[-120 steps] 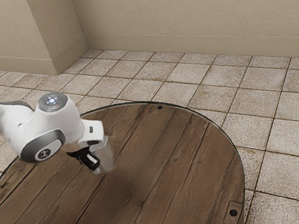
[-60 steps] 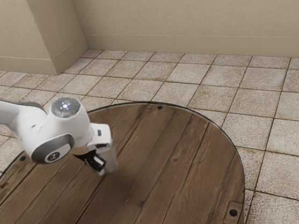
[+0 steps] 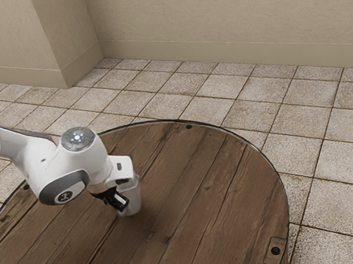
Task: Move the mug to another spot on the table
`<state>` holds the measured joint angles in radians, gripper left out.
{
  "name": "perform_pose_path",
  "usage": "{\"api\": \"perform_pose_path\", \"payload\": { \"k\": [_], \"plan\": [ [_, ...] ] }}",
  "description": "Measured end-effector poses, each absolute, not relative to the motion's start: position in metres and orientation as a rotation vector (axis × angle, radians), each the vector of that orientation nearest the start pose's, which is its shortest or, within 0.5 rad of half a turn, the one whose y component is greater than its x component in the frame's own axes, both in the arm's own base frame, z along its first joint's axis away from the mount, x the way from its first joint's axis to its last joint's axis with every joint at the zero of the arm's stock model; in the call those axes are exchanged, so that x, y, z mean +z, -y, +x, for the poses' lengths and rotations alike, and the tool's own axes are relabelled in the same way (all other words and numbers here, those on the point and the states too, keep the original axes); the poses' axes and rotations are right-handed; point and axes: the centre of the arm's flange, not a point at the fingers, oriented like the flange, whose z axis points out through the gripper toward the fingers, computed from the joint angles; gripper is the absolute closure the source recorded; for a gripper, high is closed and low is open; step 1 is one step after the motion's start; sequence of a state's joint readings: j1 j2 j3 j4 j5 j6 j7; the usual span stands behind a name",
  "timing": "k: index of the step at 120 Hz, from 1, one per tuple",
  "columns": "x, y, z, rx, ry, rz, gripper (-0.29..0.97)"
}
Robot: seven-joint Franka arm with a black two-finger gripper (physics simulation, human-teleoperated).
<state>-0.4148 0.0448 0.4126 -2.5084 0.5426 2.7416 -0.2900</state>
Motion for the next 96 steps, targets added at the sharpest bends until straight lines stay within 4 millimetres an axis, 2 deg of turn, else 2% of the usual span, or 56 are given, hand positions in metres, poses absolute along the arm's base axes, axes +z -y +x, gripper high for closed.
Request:
{"api": "perform_pose_path", "payload": {
  "k": [4,28,44,52,68,79,88,96],
  "plan": [
    [0.281,0.02,0.48,-0.32,-0.281,-2.868,0.43],
    [0.281,0.021,0.477,-0.315,-0.266,-2.884,0.17],
    [0.282,0.022,0.463,-0.297,-0.264,-2.903,0.09],
    [0.292,0.024,0.453,-0.308,-0.261,-2.916,0.07],
    [0.33,0.025,0.433,-0.365,-0.243,-2.946,0.04],
    [0.366,0.02,0.426,-0.412,-0.189,-2.971,0.02],
    [0.417,0.019,0.445,-0.463,-0.107,-2.982,0.02],
    [0.472,0.016,0.478,-0.498,-0.006,-2.99,0.01]
  ]
}}
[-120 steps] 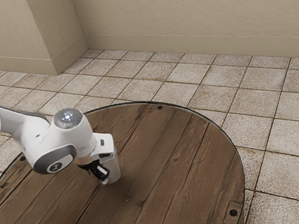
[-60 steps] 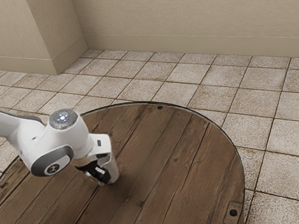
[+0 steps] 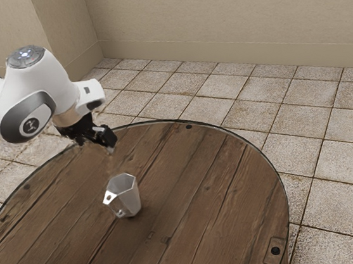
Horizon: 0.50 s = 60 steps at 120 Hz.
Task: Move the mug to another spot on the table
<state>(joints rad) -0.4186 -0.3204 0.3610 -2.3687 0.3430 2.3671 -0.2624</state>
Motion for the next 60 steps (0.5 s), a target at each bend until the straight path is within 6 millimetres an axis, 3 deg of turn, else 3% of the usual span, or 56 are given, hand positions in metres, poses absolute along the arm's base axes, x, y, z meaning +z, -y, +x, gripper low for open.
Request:
{"api": "perform_pose_path", "payload": {
  "k": [13,25,33,44,60],
  "plan": [
    [0.543,-0.005,0.544,-0.483,0.214,-3.022,0.01],
    [0.572,-0.014,0.581,-0.411,0.318,-3.059,0.0],
    [0.573,-0.016,0.601,-0.308,0.35,-3.075,0.0],
    [0.559,-0.025,0.619,-0.182,0.355,-3.097,0.0],
    [0.564,-0.025,0.624,-0.112,0.301,-3.122,0.0]
  ]
}}
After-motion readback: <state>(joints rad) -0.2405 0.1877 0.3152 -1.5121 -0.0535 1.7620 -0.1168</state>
